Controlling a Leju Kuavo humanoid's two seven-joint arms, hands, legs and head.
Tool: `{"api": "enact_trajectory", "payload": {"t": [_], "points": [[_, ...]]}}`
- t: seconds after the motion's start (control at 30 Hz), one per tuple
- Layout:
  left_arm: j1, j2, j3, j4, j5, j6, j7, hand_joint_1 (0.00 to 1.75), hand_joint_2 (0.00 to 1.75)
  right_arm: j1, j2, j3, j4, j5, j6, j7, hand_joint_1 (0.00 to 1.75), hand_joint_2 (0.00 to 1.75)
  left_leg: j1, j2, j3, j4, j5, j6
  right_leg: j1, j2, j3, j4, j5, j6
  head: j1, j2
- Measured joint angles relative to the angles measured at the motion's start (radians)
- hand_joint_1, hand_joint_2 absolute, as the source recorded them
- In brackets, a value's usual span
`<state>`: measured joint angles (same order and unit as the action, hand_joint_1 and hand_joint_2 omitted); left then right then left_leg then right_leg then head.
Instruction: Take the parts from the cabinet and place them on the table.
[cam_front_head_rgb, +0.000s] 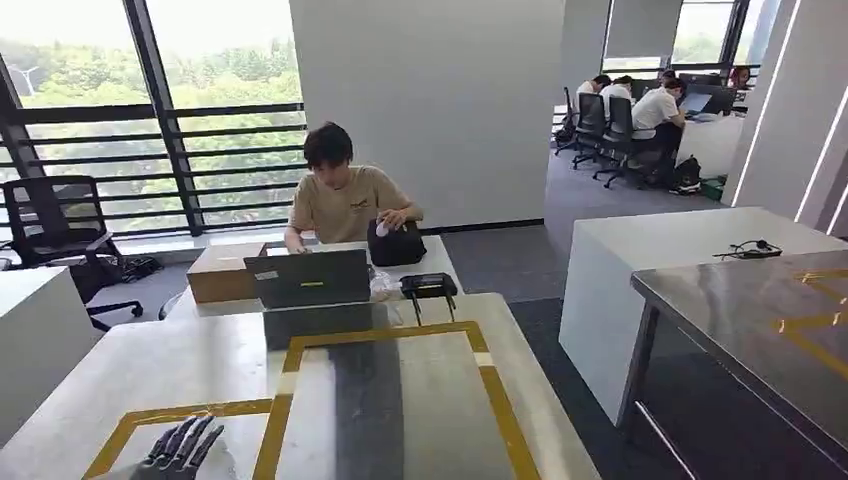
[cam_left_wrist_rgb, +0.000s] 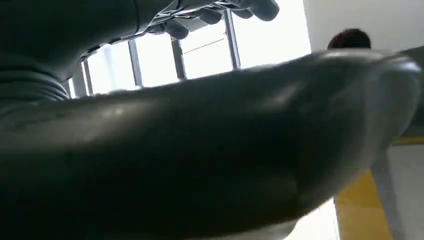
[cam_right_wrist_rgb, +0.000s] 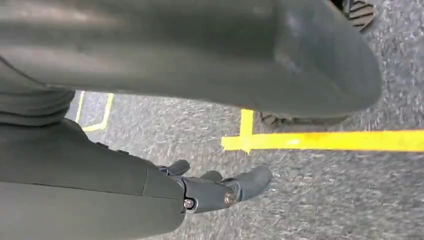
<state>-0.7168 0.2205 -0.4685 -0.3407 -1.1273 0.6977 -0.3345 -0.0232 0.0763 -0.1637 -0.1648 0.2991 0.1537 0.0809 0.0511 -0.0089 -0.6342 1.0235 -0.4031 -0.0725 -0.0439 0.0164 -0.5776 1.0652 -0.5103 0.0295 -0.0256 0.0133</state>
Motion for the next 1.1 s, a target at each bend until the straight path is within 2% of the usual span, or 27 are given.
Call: {"api": "enact_trajectory", "payload": {"t": [0.03, 0.07, 0.1, 0.17, 0.2, 0.23, 0.27, 0.3, 0.37, 0.4, 0.43, 0.47, 0.53, 0.57, 0.6, 0.67, 0.7, 0.73, 0.77, 0.8, 0.87, 0.9, 0.93, 0.97, 1.0, 1.07, 1.1], "points": [[0.002, 0.001, 0.000, -0.006, 0.000, 0.001, 0.002, 0.00, 0.00, 0.001, 0.000, -0.002, 0.000, -0.002, 0.000, 0.002, 0.00, 0.00, 0.006, 0.000, -0.003, -0.003, 0.005, -0.008, 0.001, -0.001, -0.008, -0.003, 0.007, -0.014, -0.001, 0.000], [0.004, 0.002, 0.000, -0.017, -0.002, 0.002, 0.002, 0.00, 0.00, 0.001, 0.000, -0.005, 0.000, -0.003, 0.000, 0.003, 0.00, 0.00, 0.008, 0.005, -0.016, 0.009, -0.014, -0.007, 0.002, -0.005, -0.014, -0.004, 0.016, -0.027, 0.000, 0.000], [0.007, 0.003, 0.001, -0.031, -0.006, 0.002, 0.002, 0.00, 0.00, 0.001, 0.000, -0.007, 0.000, -0.003, 0.000, 0.003, 0.00, 0.00, 0.005, 0.009, -0.032, 0.051, -0.060, -0.001, 0.006, -0.005, -0.022, -0.006, 0.023, -0.038, -0.001, 0.000], [0.010, 0.005, 0.013, -0.069, -0.028, 0.002, 0.002, 0.00, 0.00, 0.002, 0.000, -0.013, 0.000, -0.003, 0.000, 0.002, 0.00, 0.00, -0.006, 0.009, -0.084, 0.210, -0.166, 0.005, 0.017, -0.008, -0.042, -0.007, 0.040, -0.050, 0.000, 0.000], [0.014, 0.005, 0.021, -0.082, -0.040, 0.002, 0.002, 0.00, 0.00, 0.002, 0.000, -0.014, 0.000, -0.003, 0.000, 0.001, 0.00, 0.00, -0.011, 0.009, -0.102, 0.280, -0.199, 0.009, 0.023, -0.009, -0.052, -0.006, 0.048, -0.055, 0.000, 0.000], [0.024, 0.006, 0.030, -0.098, -0.058, 0.002, 0.003, 0.00, 0.00, 0.003, 0.000, -0.014, 0.000, -0.003, 0.000, 0.000, 0.00, 0.00, -0.018, 0.009, -0.104, 0.319, -0.210, 0.016, 0.030, -0.009, -0.061, -0.006, 0.055, -0.058, 0.000, 0.000], [0.037, 0.008, 0.038, -0.117, -0.075, 0.002, 0.004, 0.00, 0.00, 0.003, 0.000, -0.015, 0.000, -0.003, 0.000, -0.001, 0.00, 0.00, -0.024, 0.009, -0.085, 0.312, -0.199, 0.025, 0.037, -0.009, -0.071, -0.006, 0.063, -0.061, 0.000, 0.000], [0.048, 0.008, 0.047, -0.137, -0.089, 0.003, 0.006, 0.00, 0.00, 0.004, 0.000, -0.015, 0.000, -0.002, 0.000, -0.001, 0.00, 0.00, -0.032, 0.009, -0.048, 0.267, -0.176, 0.039, 0.043, -0.009, -0.080, -0.006, 0.071, -0.063, 0.000, 0.000], [0.058, 0.011, 0.067, -0.174, -0.114, 0.003, 0.008, 0.00, 0.00, 0.004, 0.001, -0.016, 0.000, -0.002, -0.001, -0.002, 0.00, 0.00, -0.051, 0.007, 0.072, 0.094, -0.131, 0.074, 0.054, -0.008, -0.097, -0.006, 0.087, -0.065, 0.000, 0.000], [0.058, 0.015, 0.078, -0.190, -0.122, 0.003, 0.008, 0.00, 0.00, 0.004, 0.005, -0.016, 0.000, -0.002, -0.001, -0.002, 0.00, 0.00, -0.060, 0.012, 0.113, 0.021, -0.165, 0.094, 0.054, -0.009, -0.100, -0.006, 0.095, -0.063, 0.000, 0.000], [0.067, 0.014, 0.087, -0.208, -0.130, 0.004, 0.009, 0.00, 0.00, 0.004, 0.006, -0.016, 0.000, -0.002, -0.002, -0.002, 0.00, 0.00, -0.062, 0.018, 0.118, 0.026, -0.140, 0.084, 0.055, -0.010, -0.099, -0.012, 0.103, -0.057, 0.003, 0.000], [0.069, 0.017, 0.098, -0.218, -0.130, 0.005, 0.009, 0.00, 0.00, 0.004, 0.006, -0.016, 0.000, -0.003, -0.002, -0.002, 0.00, 0.00, -0.066, 0.014, 0.108, 0.015, -0.135, 0.083, 0.052, -0.011, -0.098, -0.012, 0.108, -0.051, 0.002, 0.000], [0.074, 0.019, 0.109, -0.229, -0.133, 0.005, 0.010, 0.00, 0.00, 0.005, 0.006, -0.016, 0.000, -0.003, -0.002, -0.001, 0.00, 0.00, -0.073, 0.013, 0.104, 0.014, -0.121, 0.088, 0.046, -0.013, -0.097, -0.020, 0.125, -0.040, 0.002, 0.000], [0.079, 0.018, 0.111, -0.234, -0.136, 0.005, 0.010, 0.00, 0.00, 0.006, 0.006, -0.016, 0.000, -0.003, -0.002, -0.001, 0.00, 0.00, -0.057, 0.018, 0.101, -0.005, -0.103, 0.094, 0.051, -0.013, -0.101, -0.015, 0.126, -0.034, 0.002, 0.000], [0.081, 0.018, 0.113, -0.240, -0.141, 0.005, 0.008, 0.00, 0.00, 0.006, 0.006, -0.016, 0.000, -0.003, -0.002, -0.001, 0.00, 0.00, -0.058, 0.019, 0.100, -0.009, -0.091, 0.096, 0.050, -0.010, -0.109, 0.000, 0.095, -0.026, 0.002, 0.000], [0.086, 0.017, 0.120, -0.254, -0.141, 0.005, 0.009, 0.00, 0.00, 0.004, 0.006, -0.016, 0.000, -0.003, -0.002, -0.001, 0.00, 0.00, -0.055, 0.017, 0.071, -0.008, -0.066, 0.104, 0.044, -0.011, -0.148, 0.117, -0.024, -0.015, 0.003, 0.000], [0.088, 0.017, 0.122, -0.256, -0.141, 0.005, 0.009, 0.00, 0.00, 0.004, 0.006, -0.016, 0.000, -0.003, -0.002, -0.001, 0.00, 0.00, -0.055, 0.018, 0.055, -0.008, -0.054, 0.103, 0.040, -0.012, -0.164, 0.188, -0.071, -0.011, 0.003, 0.000], [0.091, 0.017, 0.124, -0.257, -0.141, 0.005, 0.009, 0.00, 0.00, 0.004, 0.006, -0.016, 0.000, -0.003, -0.002, -0.001, 0.00, 0.00, -0.055, 0.019, 0.040, -0.007, -0.044, 0.102, 0.038, -0.012, -0.169, 0.238, -0.091, -0.007, 0.003, 0.000], [0.095, 0.017, 0.126, -0.257, -0.144, 0.005, 0.008, 0.00, 0.00, 0.004, 0.006, -0.017, 0.000, -0.003, -0.003, 0.000, 0.00, 0.00, -0.054, 0.020, 0.025, -0.005, -0.034, 0.100, 0.036, -0.012, -0.161, 0.258, -0.083, -0.004, 0.003, 0.000], [0.100, 0.016, 0.131, -0.259, -0.153, 0.005, 0.006, 0.00, 0.00, 0.004, 0.006, -0.018, 0.000, -0.003, -0.006, 0.002, 0.00, 0.00, -0.053, 0.021, 0.008, -0.002, -0.022, 0.097, 0.035, -0.012, -0.133, 0.242, -0.054, -0.003, 0.003, 0.000], [0.105, 0.014, 0.140, -0.266, -0.166, 0.005, 0.002, 0.00, 0.00, 0.003, 0.005, -0.022, 0.000, -0.006, -0.011, 0.003, 0.00, 0.00, -0.048, 0.021, -0.022, 0.006, -0.005, 0.090, 0.034, -0.012, -0.039, 0.129, 0.002, -0.002, 0.003, 0.000], [0.105, 0.011, 0.145, -0.270, -0.172, 0.005, 0.003, 0.00, 0.00, 0.001, 0.006, -0.023, 0.000, -0.009, -0.012, 0.002, 0.00, 0.00, -0.047, 0.021, -0.036, 0.013, 0.004, 0.084, 0.033, -0.012, 0.028, 0.034, -0.004, -0.002, 0.003, 0.000], [0.108, 0.011, 0.150, -0.279, -0.177, 0.005, 0.005, 0.00, 0.00, -0.002, 0.006, -0.023, 0.000, -0.010, -0.012, 0.002, 0.00, 0.00, -0.049, 0.021, -0.044, 0.014, 0.013, 0.076, 0.039, -0.011, 0.060, -0.029, -0.049, -0.010, 0.004, 0.000], [0.112, 0.011, 0.157, -0.288, -0.184, 0.005, 0.009, 0.00, 0.00, 0.000, 0.006, -0.024, 0.000, -0.011, -0.013, 0.000, 0.00, 0.00, -0.048, 0.021, -0.040, 0.012, 0.018, 0.069, 0.044, -0.008, 0.052, -0.015, -0.027, -0.029, 0.002, 0.000], [0.116, 0.006, 0.162, -0.295, -0.184, 0.005, 0.013, 0.00, 0.00, 0.001, 0.006, -0.026, 0.000, -0.011, -0.013, 0.001, 0.00, 0.00, -0.048, 0.021, -0.039, 0.014, 0.022, 0.064, 0.043, -0.008, 0.053, -0.027, -0.033, -0.035, 0.002, 0.000], [0.143, 0.005, 0.178, -0.326, -0.196, 0.005, 0.026, 0.00, 0.00, 0.001, 0.006, -0.030, 0.000, -0.011, -0.013, 0.000, 0.00, 0.00, -0.047, 0.020, -0.038, 0.002, 0.041, 0.050, 0.047, -0.008, 0.047, -0.025, -0.019, -0.051, 0.002, 0.000], [0.162, 0.006, 0.186, -0.343, -0.201, 0.005, 0.031, 0.00, 0.00, 0.001, 0.006, -0.031, 0.000, -0.011, -0.013, 0.000, 0.00, 0.00, -0.044, 0.019, -0.042, 0.007, 0.039, 0.046, 0.039, -0.011, 0.036, -0.032, -0.004, -0.061, 0.002, 0.000]]}}
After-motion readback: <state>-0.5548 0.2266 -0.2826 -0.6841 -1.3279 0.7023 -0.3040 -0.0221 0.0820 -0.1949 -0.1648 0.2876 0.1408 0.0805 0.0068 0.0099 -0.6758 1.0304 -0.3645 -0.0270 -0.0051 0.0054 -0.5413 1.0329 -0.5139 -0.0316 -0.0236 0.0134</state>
